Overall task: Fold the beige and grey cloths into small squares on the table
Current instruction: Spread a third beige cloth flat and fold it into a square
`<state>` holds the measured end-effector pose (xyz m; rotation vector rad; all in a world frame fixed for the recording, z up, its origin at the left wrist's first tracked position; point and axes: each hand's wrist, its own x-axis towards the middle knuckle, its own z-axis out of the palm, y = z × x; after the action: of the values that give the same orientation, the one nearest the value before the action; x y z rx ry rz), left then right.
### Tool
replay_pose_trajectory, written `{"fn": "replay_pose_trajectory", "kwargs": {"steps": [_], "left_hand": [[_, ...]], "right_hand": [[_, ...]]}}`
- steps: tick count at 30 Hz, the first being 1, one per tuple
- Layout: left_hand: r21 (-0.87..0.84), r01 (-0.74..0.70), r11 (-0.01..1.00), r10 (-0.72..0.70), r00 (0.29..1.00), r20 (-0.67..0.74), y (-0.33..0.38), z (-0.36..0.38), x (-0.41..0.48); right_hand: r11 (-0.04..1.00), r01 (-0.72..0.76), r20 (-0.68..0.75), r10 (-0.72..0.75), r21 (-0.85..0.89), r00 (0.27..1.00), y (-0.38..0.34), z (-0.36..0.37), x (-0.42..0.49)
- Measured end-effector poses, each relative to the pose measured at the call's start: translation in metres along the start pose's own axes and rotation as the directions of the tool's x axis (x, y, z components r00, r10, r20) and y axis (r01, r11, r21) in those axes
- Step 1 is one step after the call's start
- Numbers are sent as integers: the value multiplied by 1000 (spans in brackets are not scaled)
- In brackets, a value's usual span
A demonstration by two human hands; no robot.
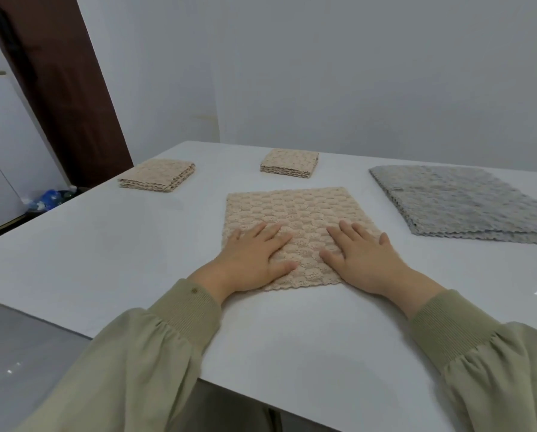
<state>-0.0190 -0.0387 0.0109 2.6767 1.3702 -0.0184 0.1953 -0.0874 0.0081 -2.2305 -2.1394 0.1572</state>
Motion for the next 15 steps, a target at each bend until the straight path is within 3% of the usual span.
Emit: {"fn": "replay_pose_trajectory", "kwargs": {"steps": [4,8,11,15], "left_hand": [[-175,68,982,-80,995,-61,-23,-8,4],[-492,72,868,-226,938,-262,-51,-13,18],[-529,131,838,-319,905,-280,-63,-14,40],[-503,184,845,-392,853,-345,-75,-13,67]], "right_hand": [[998,-62,-53,63,23,997,4,1,3],[965,-137,-278,197,222,940,4,-7,14],[967,-134,-324,201,218,924,1,-19,31],[988,-113,-284,140,108,949,-1,-25,65]]}}
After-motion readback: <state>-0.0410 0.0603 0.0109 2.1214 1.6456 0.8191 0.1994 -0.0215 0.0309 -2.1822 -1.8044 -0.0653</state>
